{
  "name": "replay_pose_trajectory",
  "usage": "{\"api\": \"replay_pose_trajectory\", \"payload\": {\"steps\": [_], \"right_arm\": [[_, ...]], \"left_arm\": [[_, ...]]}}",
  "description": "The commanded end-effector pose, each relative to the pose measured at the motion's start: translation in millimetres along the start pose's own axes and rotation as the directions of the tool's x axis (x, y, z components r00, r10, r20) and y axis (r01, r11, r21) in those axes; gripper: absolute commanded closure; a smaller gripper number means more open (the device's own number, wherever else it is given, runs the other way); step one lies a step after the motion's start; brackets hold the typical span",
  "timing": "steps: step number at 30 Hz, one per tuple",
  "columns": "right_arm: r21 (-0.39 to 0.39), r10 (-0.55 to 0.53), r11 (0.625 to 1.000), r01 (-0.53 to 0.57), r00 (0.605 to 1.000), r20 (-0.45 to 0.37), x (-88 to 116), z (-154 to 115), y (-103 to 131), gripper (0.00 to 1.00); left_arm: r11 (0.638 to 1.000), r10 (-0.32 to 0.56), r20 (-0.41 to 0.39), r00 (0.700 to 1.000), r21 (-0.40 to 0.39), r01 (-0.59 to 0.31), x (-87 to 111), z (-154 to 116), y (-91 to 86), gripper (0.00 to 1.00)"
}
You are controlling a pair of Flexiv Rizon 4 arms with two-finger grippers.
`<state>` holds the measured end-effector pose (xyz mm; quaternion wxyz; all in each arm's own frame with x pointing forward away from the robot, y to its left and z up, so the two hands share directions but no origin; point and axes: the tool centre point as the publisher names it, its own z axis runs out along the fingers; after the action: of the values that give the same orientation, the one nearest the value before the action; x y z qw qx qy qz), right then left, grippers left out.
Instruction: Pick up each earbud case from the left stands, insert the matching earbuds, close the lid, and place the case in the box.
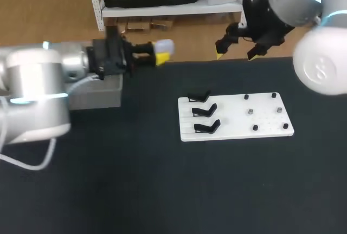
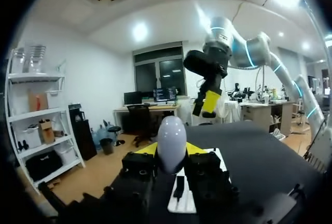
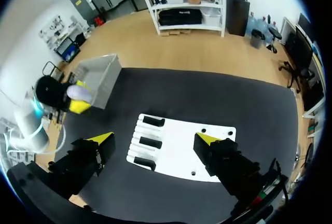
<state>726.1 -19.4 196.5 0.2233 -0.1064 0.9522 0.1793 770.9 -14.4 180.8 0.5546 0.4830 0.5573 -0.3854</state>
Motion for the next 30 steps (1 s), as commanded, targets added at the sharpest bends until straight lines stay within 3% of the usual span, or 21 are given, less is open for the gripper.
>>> {"api": "replay_pose_trajectory", "payload": {"steps": [1, 9, 13, 17, 25, 30], "right_arm": [[0.005, 0.001, 1.0, -0.001, 0.998, 0.055, 4, 0, 0, 0.0], [0.005, 0.001, 1.0, -0.001, 0.998, 0.055, 4, 0, 0, 0.0], [0.005, 0.001, 1.0, -0.001, 0.998, 0.055, 4, 0, 0, 0.0], [0.005, 0.001, 1.0, -0.001, 0.998, 0.055, 4, 0, 0, 0.0], [0.005, 0.001, 1.0, -0.001, 0.998, 0.055, 4, 0, 0, 0.0], [0.005, 0.001, 1.0, -0.001, 0.998, 0.055, 4, 0, 0, 0.0]], "left_arm": [[1.0, 0.02, -0.025, 0.999, -0.009, -0.02, -3.8, -64, 15.9, 1.0], [0.997, 0.034, -0.058, 0.998, -0.066, -0.037, 18.8, -137, 60.1, 1.0], [0.996, 0.003, -0.075, 0.997, -0.092, -0.009, 50.4, -164, 82.9, 1.0], [0.992, -0.051, -0.105, 0.993, -0.124, 0.038, 80.7, -173, 95.3, 1.0], [0.976, -0.152, -0.196, 0.969, -0.182, 0.117, 121.9, -177, 106.1, 1.0], [0.969, -0.192, -0.21, 0.959, -0.195, 0.151, 135.2, -174, 98.4, 1.0]]}}
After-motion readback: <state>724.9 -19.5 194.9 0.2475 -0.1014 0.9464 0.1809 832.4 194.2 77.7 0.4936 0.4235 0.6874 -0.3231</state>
